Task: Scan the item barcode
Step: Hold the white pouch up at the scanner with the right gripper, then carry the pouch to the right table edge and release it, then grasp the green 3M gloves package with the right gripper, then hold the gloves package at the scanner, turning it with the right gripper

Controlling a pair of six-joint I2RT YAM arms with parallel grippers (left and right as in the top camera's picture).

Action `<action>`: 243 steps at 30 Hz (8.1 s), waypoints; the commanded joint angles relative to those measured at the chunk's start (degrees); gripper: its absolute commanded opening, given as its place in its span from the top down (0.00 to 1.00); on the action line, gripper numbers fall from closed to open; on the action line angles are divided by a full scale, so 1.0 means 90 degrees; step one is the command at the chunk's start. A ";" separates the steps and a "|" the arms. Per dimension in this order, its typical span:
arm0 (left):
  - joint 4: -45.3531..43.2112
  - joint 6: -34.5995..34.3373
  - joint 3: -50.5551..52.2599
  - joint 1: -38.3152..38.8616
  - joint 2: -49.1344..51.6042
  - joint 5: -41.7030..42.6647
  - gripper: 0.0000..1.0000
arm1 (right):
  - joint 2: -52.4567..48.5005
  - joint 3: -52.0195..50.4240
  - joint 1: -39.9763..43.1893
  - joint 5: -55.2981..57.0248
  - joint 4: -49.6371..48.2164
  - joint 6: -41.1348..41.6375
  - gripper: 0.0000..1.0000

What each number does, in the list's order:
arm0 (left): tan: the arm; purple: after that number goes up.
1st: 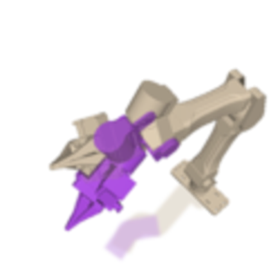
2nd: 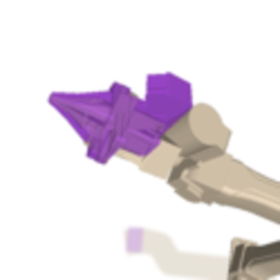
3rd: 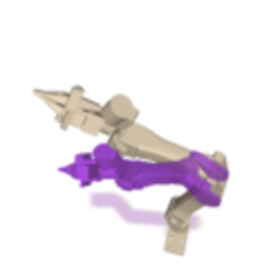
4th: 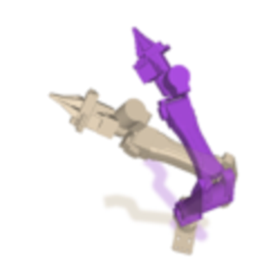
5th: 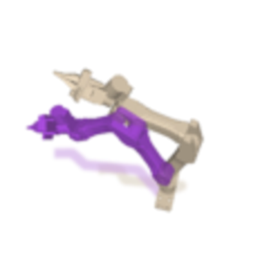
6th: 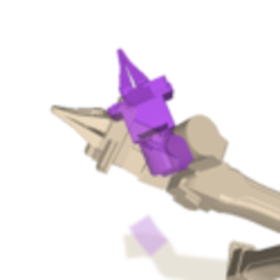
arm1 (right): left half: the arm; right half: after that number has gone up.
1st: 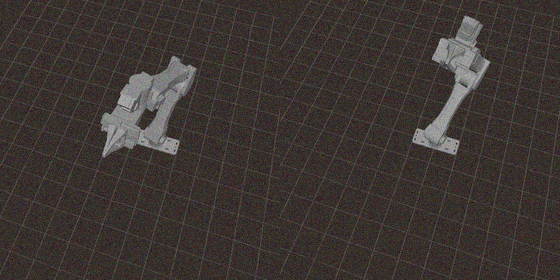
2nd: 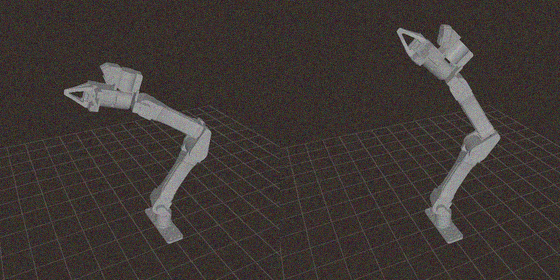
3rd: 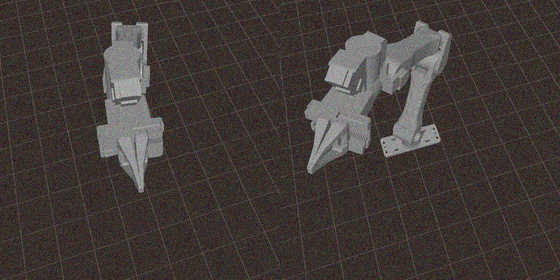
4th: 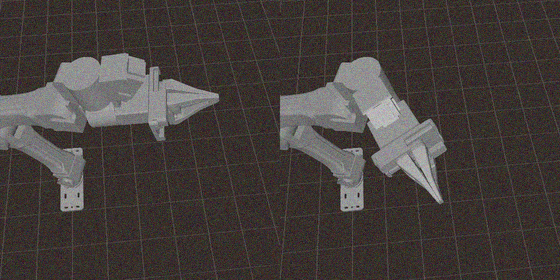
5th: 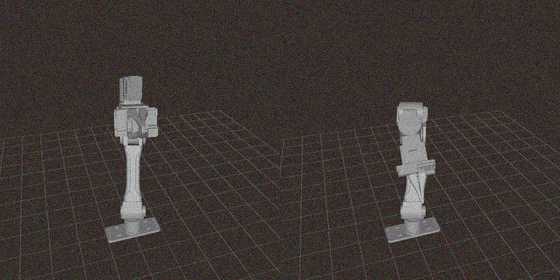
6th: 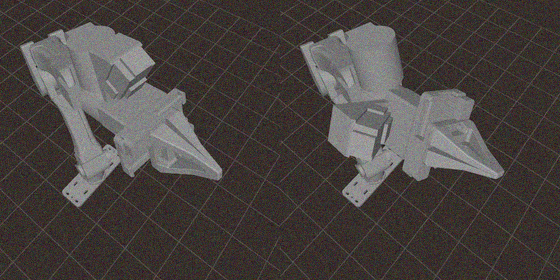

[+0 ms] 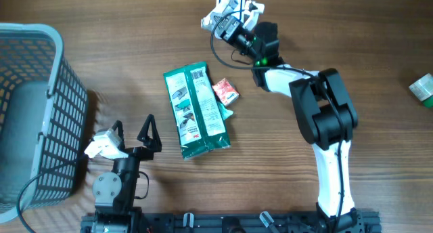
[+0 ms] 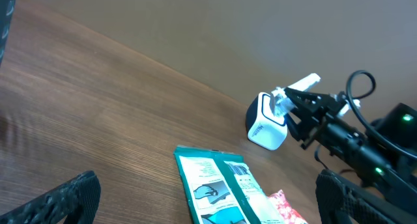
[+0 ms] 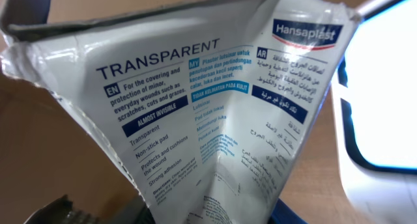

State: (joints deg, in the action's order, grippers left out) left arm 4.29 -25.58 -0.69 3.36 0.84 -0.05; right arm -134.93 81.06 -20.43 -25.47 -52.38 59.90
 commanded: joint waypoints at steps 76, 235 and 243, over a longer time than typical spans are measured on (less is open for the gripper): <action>0.0000 0.0104 0.0041 -0.0029 -0.0034 0.0078 0.00 | 0.0952 0.0063 -0.0733 -0.2880 0.8624 -0.3898 0.00; 0.0000 0.0104 0.0041 -0.0029 -0.0034 0.0075 0.00 | -0.1950 0.1875 -0.1421 1.0411 0.1066 -1.8212 0.95; 0.0000 0.0104 0.0041 -0.0029 -0.0034 0.0075 0.00 | -0.1919 0.1875 -0.1450 1.0401 0.1112 -1.8297 0.96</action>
State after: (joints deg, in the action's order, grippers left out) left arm 4.29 -25.58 -0.69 3.36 0.84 -0.05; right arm -150.82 97.56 -33.15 69.06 -41.47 -103.59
